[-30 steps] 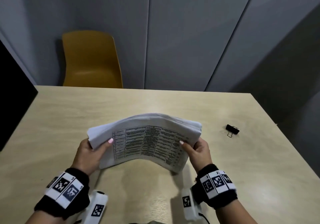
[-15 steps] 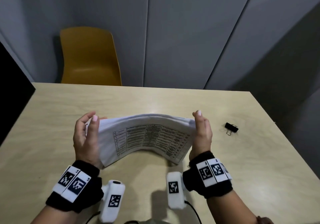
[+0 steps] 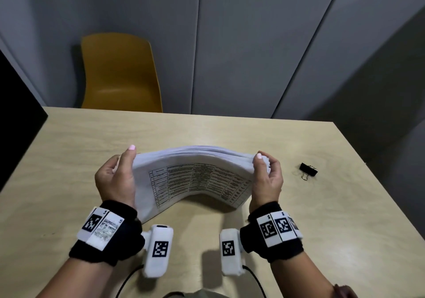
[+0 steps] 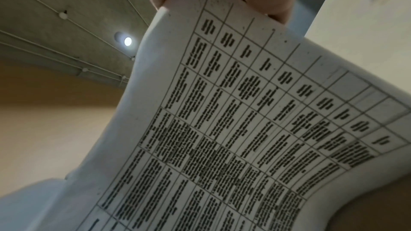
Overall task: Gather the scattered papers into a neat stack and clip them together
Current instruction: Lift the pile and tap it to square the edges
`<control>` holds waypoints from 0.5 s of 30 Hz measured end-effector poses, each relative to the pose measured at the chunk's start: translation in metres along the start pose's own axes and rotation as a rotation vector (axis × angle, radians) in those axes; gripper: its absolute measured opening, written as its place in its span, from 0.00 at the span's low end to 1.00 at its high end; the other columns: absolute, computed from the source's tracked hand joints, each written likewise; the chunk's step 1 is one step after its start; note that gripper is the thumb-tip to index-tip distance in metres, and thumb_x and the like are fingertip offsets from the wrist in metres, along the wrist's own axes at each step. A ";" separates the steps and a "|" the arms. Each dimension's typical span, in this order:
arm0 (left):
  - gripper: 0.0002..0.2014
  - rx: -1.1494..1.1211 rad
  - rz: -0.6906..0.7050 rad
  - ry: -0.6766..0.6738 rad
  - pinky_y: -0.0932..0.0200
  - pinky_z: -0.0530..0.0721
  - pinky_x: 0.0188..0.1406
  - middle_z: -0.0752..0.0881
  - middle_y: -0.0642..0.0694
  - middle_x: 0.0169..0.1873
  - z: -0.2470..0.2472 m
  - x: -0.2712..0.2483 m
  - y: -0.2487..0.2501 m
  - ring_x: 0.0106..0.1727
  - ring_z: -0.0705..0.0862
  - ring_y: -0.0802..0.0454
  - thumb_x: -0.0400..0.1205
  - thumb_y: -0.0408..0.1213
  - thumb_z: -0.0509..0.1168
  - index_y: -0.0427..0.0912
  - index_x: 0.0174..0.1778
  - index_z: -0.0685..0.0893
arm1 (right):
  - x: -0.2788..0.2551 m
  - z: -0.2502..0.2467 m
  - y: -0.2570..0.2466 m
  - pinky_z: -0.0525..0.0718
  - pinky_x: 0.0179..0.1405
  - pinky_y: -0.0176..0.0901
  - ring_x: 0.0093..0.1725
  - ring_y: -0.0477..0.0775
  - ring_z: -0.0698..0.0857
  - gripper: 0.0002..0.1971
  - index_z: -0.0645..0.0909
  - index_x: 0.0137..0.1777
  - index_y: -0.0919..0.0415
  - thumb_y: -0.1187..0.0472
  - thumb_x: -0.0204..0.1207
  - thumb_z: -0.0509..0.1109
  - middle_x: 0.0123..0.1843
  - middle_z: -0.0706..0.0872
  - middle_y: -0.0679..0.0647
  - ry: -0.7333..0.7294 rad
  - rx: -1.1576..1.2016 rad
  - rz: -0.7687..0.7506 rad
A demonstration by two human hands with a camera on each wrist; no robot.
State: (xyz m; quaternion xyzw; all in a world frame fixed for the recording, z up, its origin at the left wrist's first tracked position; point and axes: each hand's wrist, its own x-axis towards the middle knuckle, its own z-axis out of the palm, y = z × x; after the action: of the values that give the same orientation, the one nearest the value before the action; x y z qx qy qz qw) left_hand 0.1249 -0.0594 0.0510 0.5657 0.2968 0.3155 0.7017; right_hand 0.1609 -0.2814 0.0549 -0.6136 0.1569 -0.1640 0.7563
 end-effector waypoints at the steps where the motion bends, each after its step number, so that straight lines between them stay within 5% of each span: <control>1: 0.14 -0.021 0.009 -0.017 0.52 0.74 0.38 0.78 0.53 0.20 0.001 0.000 0.000 0.34 0.76 0.45 0.71 0.48 0.69 0.49 0.20 0.84 | 0.001 0.001 0.000 0.78 0.45 0.46 0.44 0.50 0.78 0.19 0.80 0.42 0.46 0.38 0.53 0.68 0.42 0.80 0.48 0.016 0.004 -0.017; 4: 0.12 -0.033 0.079 -0.073 0.58 0.75 0.37 0.83 0.58 0.20 0.001 -0.008 0.003 0.32 0.80 0.53 0.75 0.39 0.65 0.50 0.26 0.87 | 0.003 0.002 0.001 0.79 0.55 0.53 0.50 0.53 0.79 0.21 0.79 0.43 0.45 0.37 0.52 0.69 0.47 0.81 0.50 0.035 -0.013 -0.025; 9: 0.13 -0.038 0.093 0.022 0.53 0.76 0.37 0.84 0.49 0.30 0.001 -0.003 -0.001 0.36 0.81 0.48 0.74 0.49 0.62 0.48 0.29 0.87 | 0.006 0.001 0.002 0.77 0.42 0.41 0.39 0.47 0.79 0.22 0.78 0.39 0.49 0.36 0.49 0.68 0.38 0.80 0.46 0.025 -0.004 0.036; 15: 0.16 0.007 0.074 0.057 0.52 0.72 0.38 0.74 0.56 0.19 0.006 0.003 -0.009 0.35 0.73 0.47 0.69 0.53 0.68 0.48 0.21 0.78 | 0.003 0.004 0.003 0.78 0.40 0.43 0.35 0.51 0.79 0.12 0.78 0.34 0.53 0.45 0.60 0.71 0.32 0.80 0.47 0.010 -0.016 0.040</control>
State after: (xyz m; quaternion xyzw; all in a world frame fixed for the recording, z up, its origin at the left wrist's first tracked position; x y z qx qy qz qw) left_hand 0.1321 -0.0618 0.0426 0.5696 0.2967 0.3563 0.6786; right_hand 0.1657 -0.2783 0.0530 -0.6156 0.1742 -0.1507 0.7536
